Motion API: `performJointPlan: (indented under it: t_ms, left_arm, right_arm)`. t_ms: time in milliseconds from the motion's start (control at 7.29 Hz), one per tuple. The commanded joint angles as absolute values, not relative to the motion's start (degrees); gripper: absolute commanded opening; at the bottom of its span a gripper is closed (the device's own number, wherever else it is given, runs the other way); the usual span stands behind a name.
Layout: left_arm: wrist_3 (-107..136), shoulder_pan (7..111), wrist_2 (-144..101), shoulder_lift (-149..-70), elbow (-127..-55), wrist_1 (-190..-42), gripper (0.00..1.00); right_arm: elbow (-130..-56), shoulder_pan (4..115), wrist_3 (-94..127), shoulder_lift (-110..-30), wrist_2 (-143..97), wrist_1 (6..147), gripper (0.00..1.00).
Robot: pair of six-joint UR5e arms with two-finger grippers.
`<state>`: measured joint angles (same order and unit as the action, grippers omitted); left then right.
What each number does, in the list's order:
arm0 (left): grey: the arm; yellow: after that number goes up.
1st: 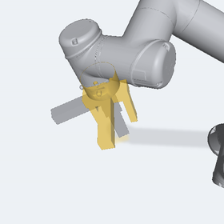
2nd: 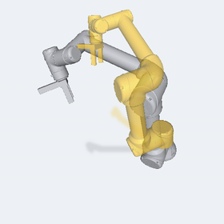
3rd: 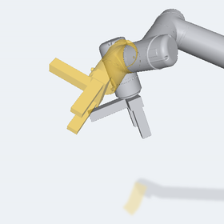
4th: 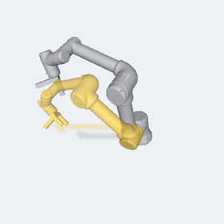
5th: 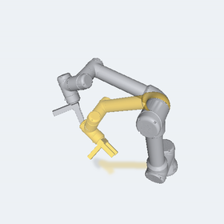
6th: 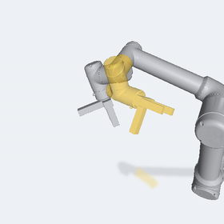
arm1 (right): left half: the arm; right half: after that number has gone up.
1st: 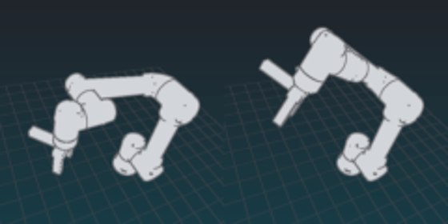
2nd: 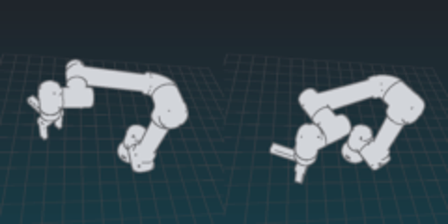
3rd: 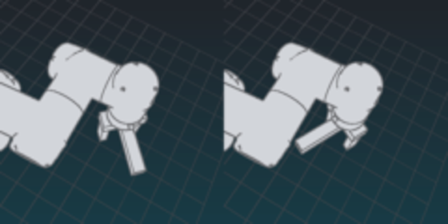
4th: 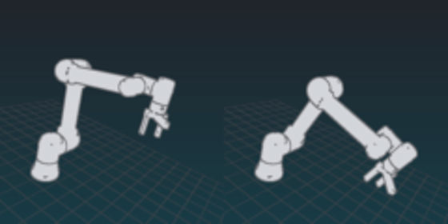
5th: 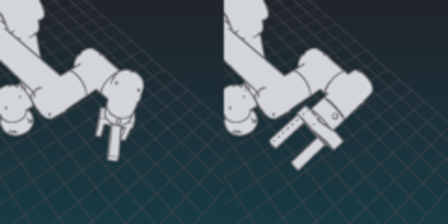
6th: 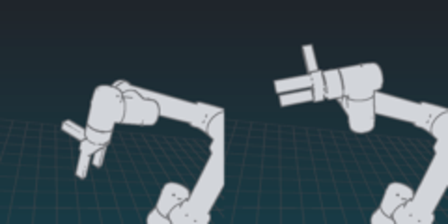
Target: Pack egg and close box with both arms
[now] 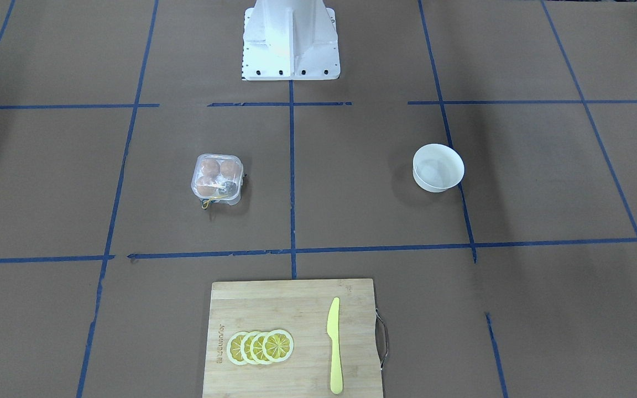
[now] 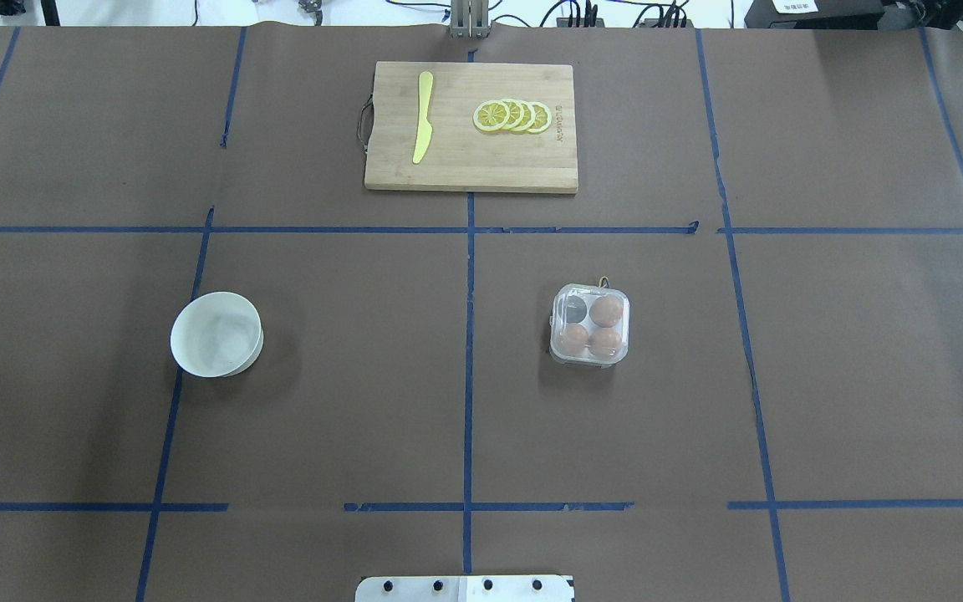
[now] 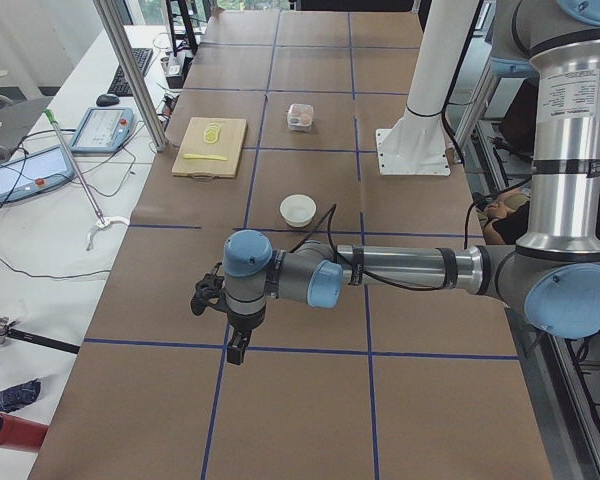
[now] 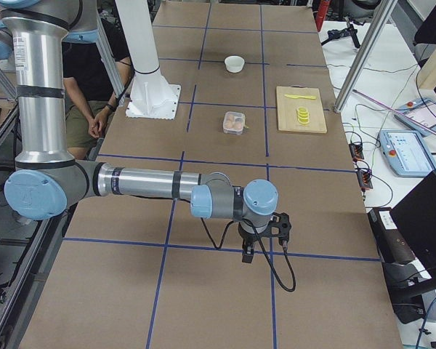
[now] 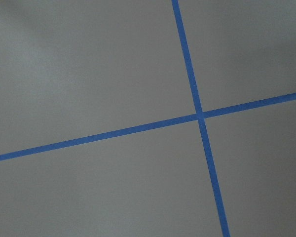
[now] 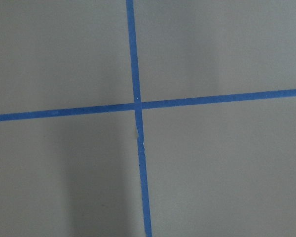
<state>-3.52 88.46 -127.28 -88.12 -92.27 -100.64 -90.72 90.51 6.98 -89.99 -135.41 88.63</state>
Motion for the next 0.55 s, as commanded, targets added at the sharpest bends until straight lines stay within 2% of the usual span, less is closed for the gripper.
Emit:
performJointPlan:
  t_ms: [0,411]
  left_arm:
    - [-3.5,88.4,-127.4,-88.2,-92.5,-100.6,1.00]
    - [-3.3,88.3,-129.0,-88.2,-92.3,-100.6,1.00]
  right_arm:
    - [-94.0,90.8,12.0,-90.4,-135.4,88.9,1.00]
    - [-93.4,90.8,12.1,-90.7,-135.4,88.5,1.00]
